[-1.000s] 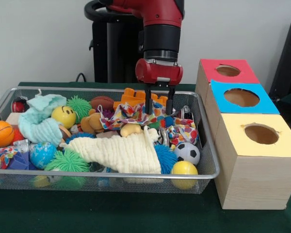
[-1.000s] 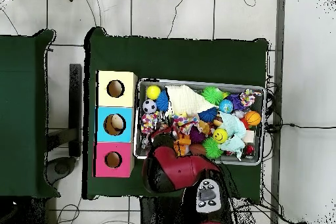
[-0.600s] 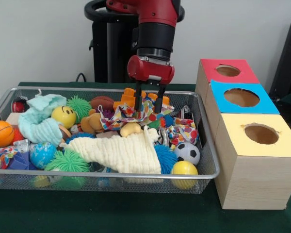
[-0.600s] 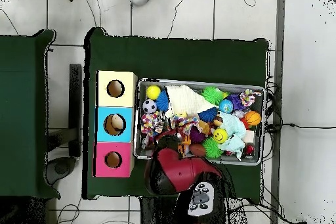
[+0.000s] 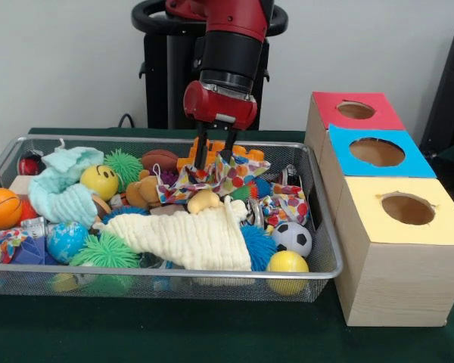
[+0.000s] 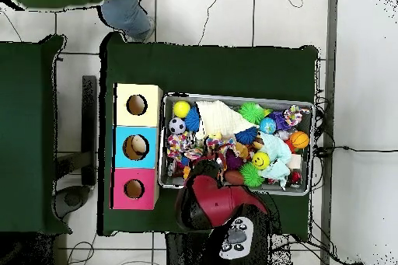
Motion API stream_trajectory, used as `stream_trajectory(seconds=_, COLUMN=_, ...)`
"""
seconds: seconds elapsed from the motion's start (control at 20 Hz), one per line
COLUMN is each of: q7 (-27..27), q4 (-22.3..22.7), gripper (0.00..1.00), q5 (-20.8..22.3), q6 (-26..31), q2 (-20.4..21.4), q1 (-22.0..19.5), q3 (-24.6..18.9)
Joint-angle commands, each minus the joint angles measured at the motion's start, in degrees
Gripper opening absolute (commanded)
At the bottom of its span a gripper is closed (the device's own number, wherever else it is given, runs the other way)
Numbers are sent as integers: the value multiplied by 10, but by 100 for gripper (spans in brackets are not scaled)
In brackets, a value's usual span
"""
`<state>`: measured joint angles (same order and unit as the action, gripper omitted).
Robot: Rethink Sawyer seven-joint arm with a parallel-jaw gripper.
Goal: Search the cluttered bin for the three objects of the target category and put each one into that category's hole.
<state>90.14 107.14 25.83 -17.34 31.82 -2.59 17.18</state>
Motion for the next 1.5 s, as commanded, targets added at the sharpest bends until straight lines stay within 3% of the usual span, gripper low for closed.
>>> stream_trajectory(seconds=0.05, q7=41, q4=-54, gripper=0, q5=25, q6=53, q2=-1, q1=-14, q3=-44)
stream_trajectory(seconds=0.75, q7=61, q4=-34, gripper=0, q5=31, q6=40, q2=10, q1=-36, q3=-65)
stream_trajectory(seconds=0.85, q7=65, q4=-14, gripper=0, q5=45, q6=68, q2=35, q1=-69, q3=-103)
stream_trajectory(seconds=1.1, q7=66, q4=81, gripper=0, q5=69, q6=163, q2=140, q1=-225, q3=-317)
stream_trajectory(seconds=1.2, q7=65, q4=106, gripper=0, q5=51, q6=181, q2=166, q1=-258, q3=-369)
stream_trajectory(seconds=1.5, q7=67, q4=133, gripper=0, q5=8, q6=204, q2=211, q1=-256, q3=-381)
